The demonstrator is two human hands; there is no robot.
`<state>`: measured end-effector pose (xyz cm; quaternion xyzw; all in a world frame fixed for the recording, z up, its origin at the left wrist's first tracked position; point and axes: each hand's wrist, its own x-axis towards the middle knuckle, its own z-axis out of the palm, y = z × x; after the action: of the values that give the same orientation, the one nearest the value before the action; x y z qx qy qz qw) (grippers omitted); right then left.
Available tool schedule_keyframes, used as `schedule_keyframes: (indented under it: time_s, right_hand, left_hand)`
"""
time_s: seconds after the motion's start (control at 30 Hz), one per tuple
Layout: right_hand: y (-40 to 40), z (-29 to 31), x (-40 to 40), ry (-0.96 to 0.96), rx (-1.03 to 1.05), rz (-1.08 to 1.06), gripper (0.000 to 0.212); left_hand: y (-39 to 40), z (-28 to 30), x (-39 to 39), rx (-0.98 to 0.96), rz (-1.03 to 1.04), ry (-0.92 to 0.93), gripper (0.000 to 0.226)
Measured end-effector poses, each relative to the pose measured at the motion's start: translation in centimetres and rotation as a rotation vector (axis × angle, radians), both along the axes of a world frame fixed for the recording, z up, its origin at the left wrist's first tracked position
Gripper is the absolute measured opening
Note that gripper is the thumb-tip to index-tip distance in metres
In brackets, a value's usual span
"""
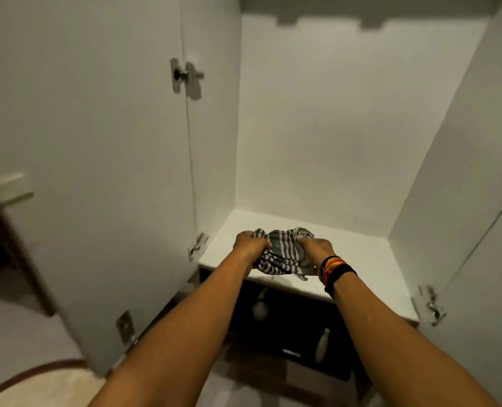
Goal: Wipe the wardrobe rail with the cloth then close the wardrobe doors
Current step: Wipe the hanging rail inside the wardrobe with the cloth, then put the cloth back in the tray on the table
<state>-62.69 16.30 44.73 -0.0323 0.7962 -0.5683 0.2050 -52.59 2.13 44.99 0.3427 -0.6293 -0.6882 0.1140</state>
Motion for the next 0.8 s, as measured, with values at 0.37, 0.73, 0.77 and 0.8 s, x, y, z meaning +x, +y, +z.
schedule_keyframes:
  time_s: [0.37,0.73,0.77,0.8]
  right_hand:
    - [-0.3,-15.1,19.1,-0.121,0.044,0.192,0.032]
    - [-11.6,-34.4,40.8,-0.437,0.166,0.436,0.033]
    - [-12.5,-35.8,42.2,-0.447,0.160,0.462,0.032]
    - [-13.3,-37.0,43.5,-0.455,0.170,0.496,0.030]
  left_hand:
    - [2.5,-18.3,22.2,0.133,0.369,-0.076,0.047]
    - [-3.0,-34.9,46.5,0.141,0.807,-0.433,0.047]
    - [-3.3,-36.1,48.0,0.152,0.831,-0.457,0.049]
    - [-3.6,-37.5,49.4,0.165,0.854,-0.479,0.050]
